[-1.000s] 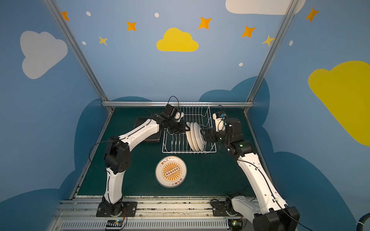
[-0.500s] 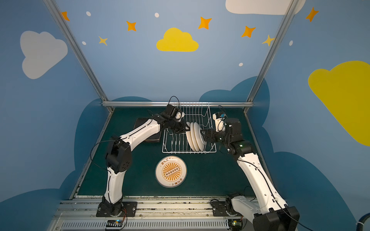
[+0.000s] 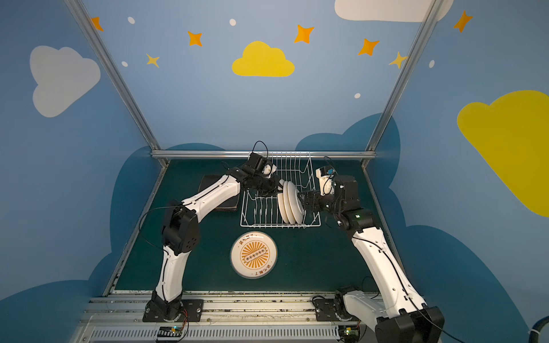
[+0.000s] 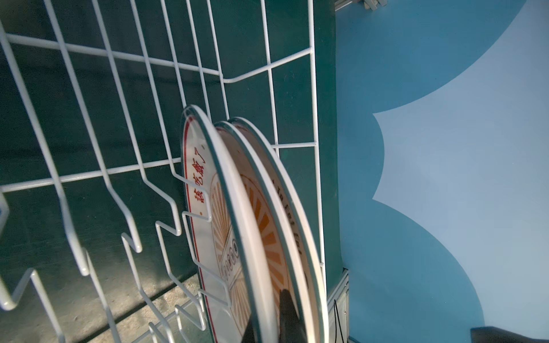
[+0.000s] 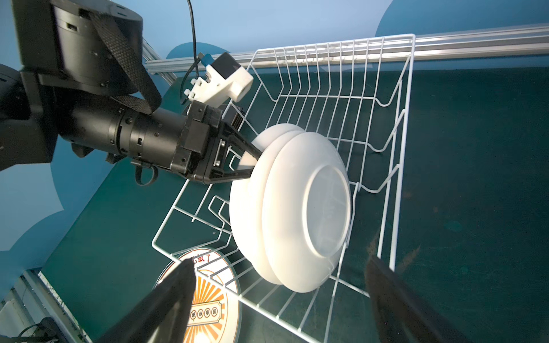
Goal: Unload the plates from the dish rack
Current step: Pick up a plate from the dish rack.
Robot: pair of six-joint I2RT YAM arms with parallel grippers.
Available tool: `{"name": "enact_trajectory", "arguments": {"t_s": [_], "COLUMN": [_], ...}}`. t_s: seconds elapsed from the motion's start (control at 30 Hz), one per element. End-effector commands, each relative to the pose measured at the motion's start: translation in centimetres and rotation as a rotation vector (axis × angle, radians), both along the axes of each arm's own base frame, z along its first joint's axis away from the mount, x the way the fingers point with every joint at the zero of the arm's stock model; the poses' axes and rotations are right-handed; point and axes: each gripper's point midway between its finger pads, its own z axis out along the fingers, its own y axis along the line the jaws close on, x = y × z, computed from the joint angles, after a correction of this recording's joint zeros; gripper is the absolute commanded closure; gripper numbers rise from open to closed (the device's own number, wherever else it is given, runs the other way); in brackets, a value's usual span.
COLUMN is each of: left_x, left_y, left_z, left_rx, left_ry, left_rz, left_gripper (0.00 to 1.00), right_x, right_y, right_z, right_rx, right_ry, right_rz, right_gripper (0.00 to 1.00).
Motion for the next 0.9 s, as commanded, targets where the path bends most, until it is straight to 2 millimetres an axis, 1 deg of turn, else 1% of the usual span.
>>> {"name": "enact_trajectory", "arguments": {"t_s": [0.0,0.17,0.37,0.57,0.73,0.87], "left_x": [2.1,2.8,3.5,4.3,4.6,4.2], "left_y": [2.1,2.1,1.7,1.9,1.5,1.2], "left_z": [-2.6,-2.2,-2.1,-1.9,-0.9,0.9], "left_rx": [0.090,0.078,0.072,0.078,0.055,0.032], "left_ry": [-0.025,-0.037,-0.046,-0.065,-0.076,-0.091], "left_rz": [0.042,0.056,0.066,0.078,0.069,0.043], "left_gripper": [0.97,0.97,0.97,0.97,0.97,0.97], "right_x": [-0.1,-0.1,-0.1,-0.2,-0.2,-0.2], "right_y": [-0.4,-0.5,-0.5,-0.6,-0.6,-0.7], "right_z": [0.4,0.4,0.4,0.4,0.4,0.5], "right_rx": [-0.008,-0.009,-0.008,-0.010,-0.010,-0.011], "right_ry": [-0.031,-0.042,-0.041,-0.043,-0.044,-0.047], "right_rz": [-0.009,-0.011,-0.012,-0.015,-0.016,-0.019], "right_gripper": [0.11,0.11,0.11,0.11,0.11,0.11]}}
